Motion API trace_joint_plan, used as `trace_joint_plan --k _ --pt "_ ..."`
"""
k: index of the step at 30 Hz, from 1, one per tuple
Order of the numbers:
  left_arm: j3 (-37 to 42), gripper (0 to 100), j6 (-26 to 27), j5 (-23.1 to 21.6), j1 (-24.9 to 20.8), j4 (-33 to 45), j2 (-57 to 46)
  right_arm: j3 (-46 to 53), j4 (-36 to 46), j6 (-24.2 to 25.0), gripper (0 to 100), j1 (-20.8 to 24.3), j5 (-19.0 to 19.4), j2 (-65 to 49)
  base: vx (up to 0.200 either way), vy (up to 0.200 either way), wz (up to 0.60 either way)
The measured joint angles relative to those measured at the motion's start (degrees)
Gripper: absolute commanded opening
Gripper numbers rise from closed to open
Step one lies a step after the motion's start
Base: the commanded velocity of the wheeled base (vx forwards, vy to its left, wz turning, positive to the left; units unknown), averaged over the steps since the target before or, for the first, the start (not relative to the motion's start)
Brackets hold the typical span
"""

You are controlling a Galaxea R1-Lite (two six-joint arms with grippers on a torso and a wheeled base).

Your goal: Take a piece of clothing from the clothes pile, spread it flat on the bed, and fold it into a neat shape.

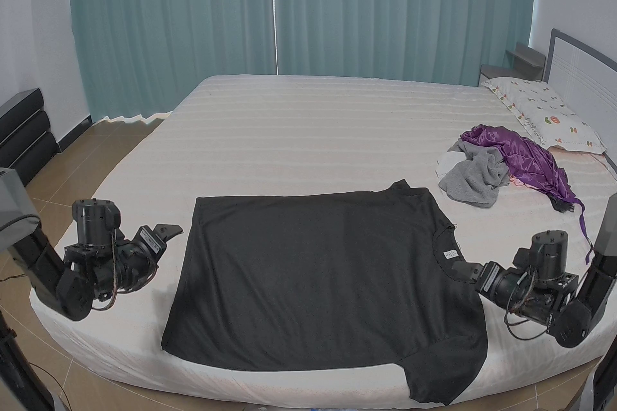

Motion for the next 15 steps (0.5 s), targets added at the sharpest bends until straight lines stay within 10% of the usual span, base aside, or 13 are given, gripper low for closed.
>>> trace_joint_plan --k 10,15 --pt "11.57 100 -0.11 -0.99 -2.69 -0.18 -7.11 9.84 -5.47 3.43 100 2.10 6.08 -2.86 -0.200 0.000 0.00" --pt "13.62 100 -0.05 -0.99 -3.30 -0.18 -5.86 10.25 -5.60 3.63 100 2.18 6.16 -2.84 0.000 0.000 0.00"
